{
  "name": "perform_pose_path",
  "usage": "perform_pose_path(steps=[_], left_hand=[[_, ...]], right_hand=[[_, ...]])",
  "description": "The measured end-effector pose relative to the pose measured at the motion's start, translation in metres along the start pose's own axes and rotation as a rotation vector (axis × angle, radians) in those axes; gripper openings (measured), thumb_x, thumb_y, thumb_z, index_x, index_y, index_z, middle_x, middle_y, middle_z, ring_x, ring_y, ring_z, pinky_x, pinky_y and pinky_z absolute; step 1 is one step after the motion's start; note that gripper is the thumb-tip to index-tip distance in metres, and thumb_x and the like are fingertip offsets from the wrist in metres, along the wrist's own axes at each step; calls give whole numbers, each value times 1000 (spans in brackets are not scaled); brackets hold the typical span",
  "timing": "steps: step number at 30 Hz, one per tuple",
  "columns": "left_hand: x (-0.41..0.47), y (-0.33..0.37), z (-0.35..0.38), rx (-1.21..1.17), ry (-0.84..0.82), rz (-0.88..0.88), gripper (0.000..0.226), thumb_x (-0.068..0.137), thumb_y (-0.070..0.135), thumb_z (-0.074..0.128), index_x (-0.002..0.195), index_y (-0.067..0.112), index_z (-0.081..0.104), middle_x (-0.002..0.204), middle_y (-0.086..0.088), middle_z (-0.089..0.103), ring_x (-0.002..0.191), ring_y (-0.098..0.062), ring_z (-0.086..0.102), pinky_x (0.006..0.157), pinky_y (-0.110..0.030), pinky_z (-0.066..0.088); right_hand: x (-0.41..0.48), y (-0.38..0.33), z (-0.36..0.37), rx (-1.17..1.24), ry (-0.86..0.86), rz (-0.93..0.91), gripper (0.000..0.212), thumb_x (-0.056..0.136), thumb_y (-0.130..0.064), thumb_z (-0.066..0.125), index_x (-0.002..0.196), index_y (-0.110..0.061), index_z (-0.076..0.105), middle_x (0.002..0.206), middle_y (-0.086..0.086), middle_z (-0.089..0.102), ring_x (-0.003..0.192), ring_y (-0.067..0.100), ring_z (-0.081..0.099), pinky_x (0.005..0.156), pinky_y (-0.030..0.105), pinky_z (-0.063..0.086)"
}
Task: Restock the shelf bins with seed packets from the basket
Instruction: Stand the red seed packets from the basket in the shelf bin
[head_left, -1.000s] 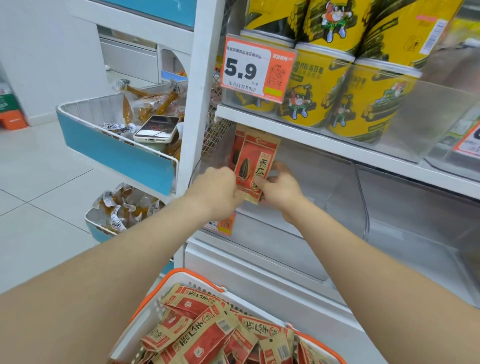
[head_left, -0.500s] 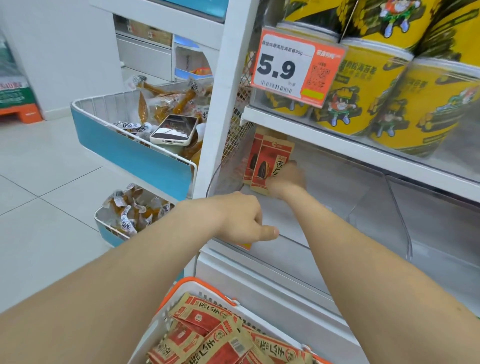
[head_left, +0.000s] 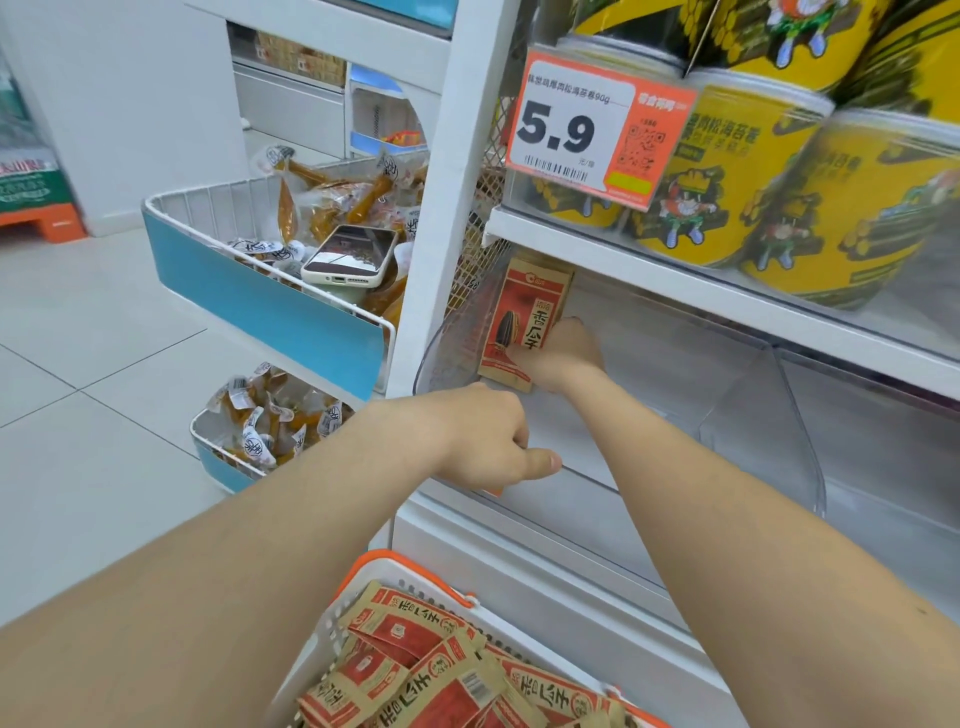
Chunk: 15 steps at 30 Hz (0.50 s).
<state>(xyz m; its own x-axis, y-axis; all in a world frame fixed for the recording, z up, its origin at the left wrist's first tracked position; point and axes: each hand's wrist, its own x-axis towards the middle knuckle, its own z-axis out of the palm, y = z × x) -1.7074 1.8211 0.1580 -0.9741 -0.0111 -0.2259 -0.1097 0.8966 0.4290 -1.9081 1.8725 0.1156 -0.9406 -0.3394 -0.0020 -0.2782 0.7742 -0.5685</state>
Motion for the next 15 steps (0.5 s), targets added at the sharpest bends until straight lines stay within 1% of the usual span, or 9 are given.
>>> perform_pose_path(steps=[2,5,6,8,9,10,12,13,15], left_hand=[[-2,0,1,2,12,-14,56,102,64,50,74,19,68,67,10,62,74,-12,61,61,-28,39],[-7,-1,3,48,65,-25,56,100,66,51,89,18,77,81,2,71,92,-20,65,73,-31,49],[-10,-1,3,65,91,-29,52,101,62,52,94,17,78,88,-2,73,96,-22,64,79,-33,51],[-15,1,0,53,173,-33,35,104,45,54,98,18,76,98,-9,72,104,-27,62,84,-32,49],[-21,4,-3,30,227,-34,26,104,34,53,98,20,74,101,-9,72,106,-30,62,84,-32,47],[-27,6,-7,9,285,-38,24,103,25,51,100,22,74,104,-8,72,107,-32,63,84,-32,46],[-41,10,-13,-3,403,-56,30,100,12,48,110,20,76,110,-7,72,102,-31,63,84,-31,45],[-49,12,-15,-5,451,-78,32,98,8,47,107,21,75,108,-7,71,97,-30,61,84,-31,47],[-62,13,-15,4,501,-122,32,92,5,47,95,26,71,106,-7,71,97,-31,63,89,-39,55]], right_hand=[[-9,2,-8,34,29,28,56,69,-51,74,112,-15,68,94,0,73,81,23,71,53,26,49],[-43,1,-21,85,125,-15,39,85,-31,67,116,-8,58,105,10,70,96,34,68,67,32,49],[-58,1,-25,93,168,-80,32,90,-27,63,115,-8,57,106,12,70,100,37,67,71,34,49],[-99,1,-35,92,251,-262,24,93,-18,55,113,-10,64,105,13,73,103,36,65,78,35,50],[-118,1,-41,82,289,-374,27,91,-15,51,109,-15,70,101,10,75,100,33,66,81,36,53],[-136,3,-46,50,319,-499,30,86,-15,47,98,-19,74,94,6,76,93,31,67,80,39,55],[-164,10,-51,-84,302,-700,33,78,-23,38,78,-22,71,75,4,72,75,36,66,67,42,55],[-176,14,-49,-156,251,-751,36,76,-27,34,75,-21,70,70,6,71,71,39,64,63,43,54],[-195,24,-40,-283,84,-786,38,75,-28,32,76,-20,69,72,9,71,72,42,63,63,43,54]])
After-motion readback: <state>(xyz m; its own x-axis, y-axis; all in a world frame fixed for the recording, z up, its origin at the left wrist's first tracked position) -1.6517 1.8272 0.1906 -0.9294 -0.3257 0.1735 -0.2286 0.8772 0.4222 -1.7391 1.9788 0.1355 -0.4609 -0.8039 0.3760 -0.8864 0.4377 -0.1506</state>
